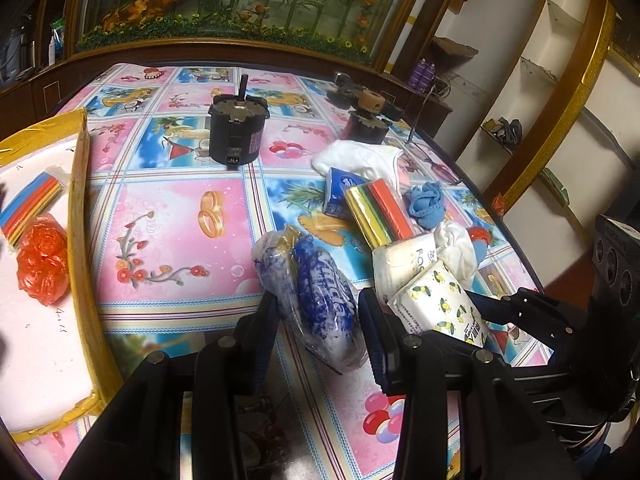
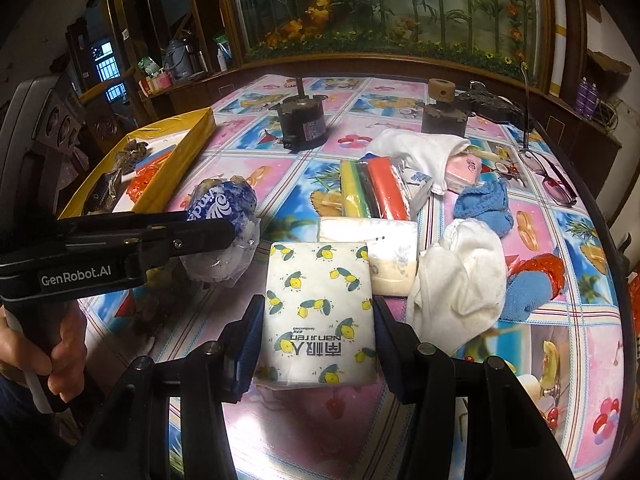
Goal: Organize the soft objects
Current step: 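Carry the blue-patterned bag and lemon-print tissue pack over the yellow box with both grippers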
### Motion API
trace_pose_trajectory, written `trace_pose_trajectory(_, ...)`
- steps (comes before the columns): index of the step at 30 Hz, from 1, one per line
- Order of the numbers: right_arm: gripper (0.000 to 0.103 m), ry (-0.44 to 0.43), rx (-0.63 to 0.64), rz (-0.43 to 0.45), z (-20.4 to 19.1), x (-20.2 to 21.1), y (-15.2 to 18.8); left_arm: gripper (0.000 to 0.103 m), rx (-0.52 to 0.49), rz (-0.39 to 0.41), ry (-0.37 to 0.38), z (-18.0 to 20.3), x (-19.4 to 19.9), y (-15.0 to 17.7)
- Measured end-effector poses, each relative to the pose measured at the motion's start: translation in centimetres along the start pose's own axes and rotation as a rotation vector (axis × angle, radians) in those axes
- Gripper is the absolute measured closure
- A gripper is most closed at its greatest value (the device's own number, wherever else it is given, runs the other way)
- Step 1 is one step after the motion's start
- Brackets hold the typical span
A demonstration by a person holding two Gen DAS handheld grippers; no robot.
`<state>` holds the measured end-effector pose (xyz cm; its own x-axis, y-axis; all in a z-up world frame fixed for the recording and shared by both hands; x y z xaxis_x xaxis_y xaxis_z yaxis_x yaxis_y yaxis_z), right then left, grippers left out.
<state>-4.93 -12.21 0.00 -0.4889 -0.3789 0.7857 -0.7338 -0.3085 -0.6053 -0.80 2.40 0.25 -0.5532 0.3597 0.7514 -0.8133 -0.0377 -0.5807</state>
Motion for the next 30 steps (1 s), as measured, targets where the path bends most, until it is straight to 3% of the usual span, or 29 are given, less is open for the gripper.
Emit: trace_pose_trajectory(30,0.047,-0.063,0.088,0.018,-6.2,-0.5,-4.7,0.064,0.098,0.156,-0.004,-5.2,7.3,-1.7)
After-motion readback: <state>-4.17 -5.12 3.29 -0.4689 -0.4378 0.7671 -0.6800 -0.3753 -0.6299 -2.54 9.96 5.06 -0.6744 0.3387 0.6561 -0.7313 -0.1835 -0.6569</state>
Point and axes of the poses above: each gripper's, at about its wrist camera, not at the fingertips, and x roughly against the way its jaws point, z to its right, y to its underside, the point moved 6 cm from there along -x, roughly the way its jaws point, and after that the axes turned 4 degrees about -z, right-handed, at the moved point
